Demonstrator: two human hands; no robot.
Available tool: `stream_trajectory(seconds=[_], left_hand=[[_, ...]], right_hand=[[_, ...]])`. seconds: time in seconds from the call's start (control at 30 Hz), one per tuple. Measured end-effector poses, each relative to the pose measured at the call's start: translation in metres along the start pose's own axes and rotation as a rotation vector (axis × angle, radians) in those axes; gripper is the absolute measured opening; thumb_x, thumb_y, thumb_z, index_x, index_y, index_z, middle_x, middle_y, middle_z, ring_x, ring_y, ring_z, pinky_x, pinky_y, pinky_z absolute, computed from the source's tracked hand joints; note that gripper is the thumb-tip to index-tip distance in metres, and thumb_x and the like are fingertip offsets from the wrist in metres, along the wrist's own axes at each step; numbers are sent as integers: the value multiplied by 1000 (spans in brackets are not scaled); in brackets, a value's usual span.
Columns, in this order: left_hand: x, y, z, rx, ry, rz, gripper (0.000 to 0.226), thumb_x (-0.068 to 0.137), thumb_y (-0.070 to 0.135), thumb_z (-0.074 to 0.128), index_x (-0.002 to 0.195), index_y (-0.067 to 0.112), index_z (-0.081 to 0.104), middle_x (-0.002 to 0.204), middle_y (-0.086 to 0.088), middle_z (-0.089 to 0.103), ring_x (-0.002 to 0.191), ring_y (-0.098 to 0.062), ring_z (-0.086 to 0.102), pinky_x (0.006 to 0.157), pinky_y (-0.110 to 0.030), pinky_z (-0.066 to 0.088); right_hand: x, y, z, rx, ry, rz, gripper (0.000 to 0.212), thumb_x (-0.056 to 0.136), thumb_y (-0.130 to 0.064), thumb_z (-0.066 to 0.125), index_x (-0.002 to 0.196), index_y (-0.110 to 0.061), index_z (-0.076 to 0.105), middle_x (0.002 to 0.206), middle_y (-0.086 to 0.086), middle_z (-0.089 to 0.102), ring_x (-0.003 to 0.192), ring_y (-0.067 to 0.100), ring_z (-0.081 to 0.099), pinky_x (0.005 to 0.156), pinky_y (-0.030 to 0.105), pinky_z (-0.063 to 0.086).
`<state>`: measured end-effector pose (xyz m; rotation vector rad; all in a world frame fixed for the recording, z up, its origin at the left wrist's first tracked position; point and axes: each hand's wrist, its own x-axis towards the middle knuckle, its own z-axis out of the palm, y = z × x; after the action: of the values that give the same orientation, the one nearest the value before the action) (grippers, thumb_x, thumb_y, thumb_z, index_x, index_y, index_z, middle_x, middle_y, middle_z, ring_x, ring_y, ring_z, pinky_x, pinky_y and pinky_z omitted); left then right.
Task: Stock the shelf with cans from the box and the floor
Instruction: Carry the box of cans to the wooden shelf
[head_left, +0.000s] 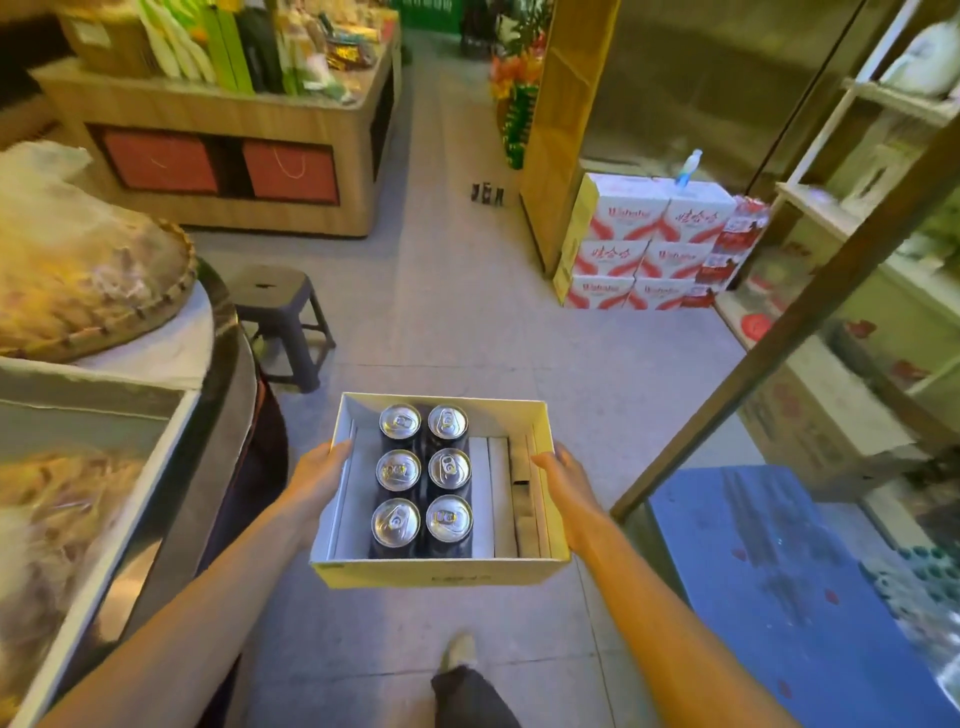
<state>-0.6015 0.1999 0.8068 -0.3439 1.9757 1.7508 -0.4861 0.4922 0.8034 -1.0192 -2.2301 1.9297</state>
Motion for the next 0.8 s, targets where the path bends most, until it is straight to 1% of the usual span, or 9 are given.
stream_trajectory(seconds=[0.1,0.17,0.23,0.33,0.43,0.5,0.57,0.7,0.8], left_hand=[[68,40,12,-23,-11,-1,29,96,36,55,110,15,69,111,-13,72,104,-34,67,99,-55,49],[113,68,23,-46,-2,0,30,96,37,55,112,16,68,112,-11,72,107,-33,66,101,-54,48],[159,100,33,-65,1,2,28,96,38,57,110,18,70,109,-11,74,103,-32,68,98,-53,50],[225,153,46,-84,-26,7,30,95,40,59,111,17,70,109,-13,74,104,-35,68,99,-57,50],[292,207,60,-98,-1,8,28,95,38,59,108,15,69,106,-16,74,98,-36,70,95,-57,51],[338,240,68,-94,39,16,29,97,37,56,113,14,66,113,-17,71,103,-37,67,99,-57,49],[386,271,77,-83,55,15,31,99,37,53,119,15,63,122,-16,67,113,-37,62,104,-56,45],[489,321,95,-81,48,0,44,100,38,51,135,13,55,136,-14,59,128,-35,53,112,-54,37],[562,352,109,-70,21,-4,42,98,38,52,131,13,59,132,-12,62,125,-35,55,111,-54,38]], right_hand=[[81,-28,11,3,-13,-21,32,102,-28,46,132,-37,52,117,-11,56,100,6,55,83,30,44],[138,-50,19,11,-30,-25,22,101,-29,46,115,-44,54,107,-18,57,94,0,54,76,25,44],[196,-77,26,23,-44,-33,22,100,-29,46,100,-48,58,99,-27,57,91,-3,54,65,18,42],[277,-125,34,11,-66,-51,23,100,-32,47,94,-52,57,97,-33,54,89,-5,54,62,15,40],[359,-174,39,-18,-74,-75,19,101,-35,46,115,-45,55,112,-22,54,94,0,52,75,21,43],[412,-202,43,-44,-70,-76,30,102,-35,45,131,-38,50,127,-12,51,105,7,52,88,30,43],[462,-229,49,-51,-59,-76,35,102,-34,44,137,-32,48,136,-5,51,113,14,52,93,36,43],[561,-270,62,-57,-42,-57,43,102,-31,44,145,-29,43,140,-3,49,120,18,48,92,34,37],[632,-295,72,-45,-27,-41,40,102,-32,45,142,-30,45,131,-5,51,105,13,49,87,34,38]])
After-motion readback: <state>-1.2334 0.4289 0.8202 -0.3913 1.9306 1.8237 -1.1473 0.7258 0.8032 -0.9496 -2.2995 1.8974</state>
